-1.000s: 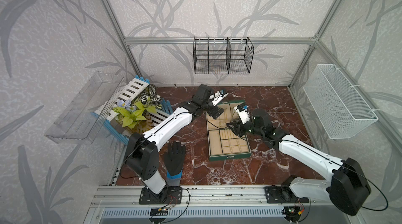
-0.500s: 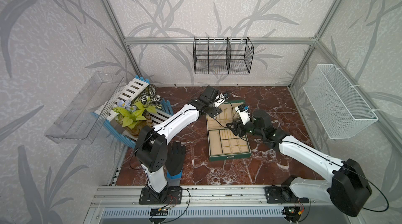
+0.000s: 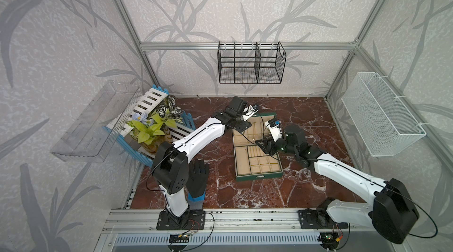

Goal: Put jewelry chain into jewelry box
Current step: Close the fastener on the jewelry box.

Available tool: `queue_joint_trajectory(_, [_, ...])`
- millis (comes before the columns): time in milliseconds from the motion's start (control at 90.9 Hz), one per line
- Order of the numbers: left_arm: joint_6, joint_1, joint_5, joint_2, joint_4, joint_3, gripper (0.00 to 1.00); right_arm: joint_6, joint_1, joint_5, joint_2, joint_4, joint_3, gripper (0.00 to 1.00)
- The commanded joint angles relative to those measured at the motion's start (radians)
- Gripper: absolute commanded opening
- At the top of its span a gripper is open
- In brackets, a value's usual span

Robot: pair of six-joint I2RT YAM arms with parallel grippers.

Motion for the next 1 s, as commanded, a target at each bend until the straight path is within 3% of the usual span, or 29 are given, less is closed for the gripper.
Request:
queue_joint_trajectory(0, [-0.019,-0.005,0.024,0.012,0.028,0.005,0.75,0.006,-0.003,0.015,-0.028,0.016,-0.009,0.6])
queue_joint_trajectory(209, [-0.006,-0.004,0.019,0.028,0.009,0.004,0.71,0.011,-0.003,0.022,-0.038,0.017,-0.019,0.6])
queue_joint_trajectory(462, [0.025,-0.005,-0.015,0.031,0.003,-0.009,0.58,0.015,-0.003,0.032,-0.046,0.024,-0.029,0.6])
queue_joint_trajectory(660, [0.031,-0.006,0.003,0.025,0.017,-0.033,0.53,0.014,-0.003,0.042,-0.051,0.021,-0.028,0.6])
queue_joint_trajectory(990, [0.166,-0.008,-0.043,-0.041,0.09,-0.201,0.47,0.019,-0.005,0.075,-0.078,0.016,-0.052,0.6])
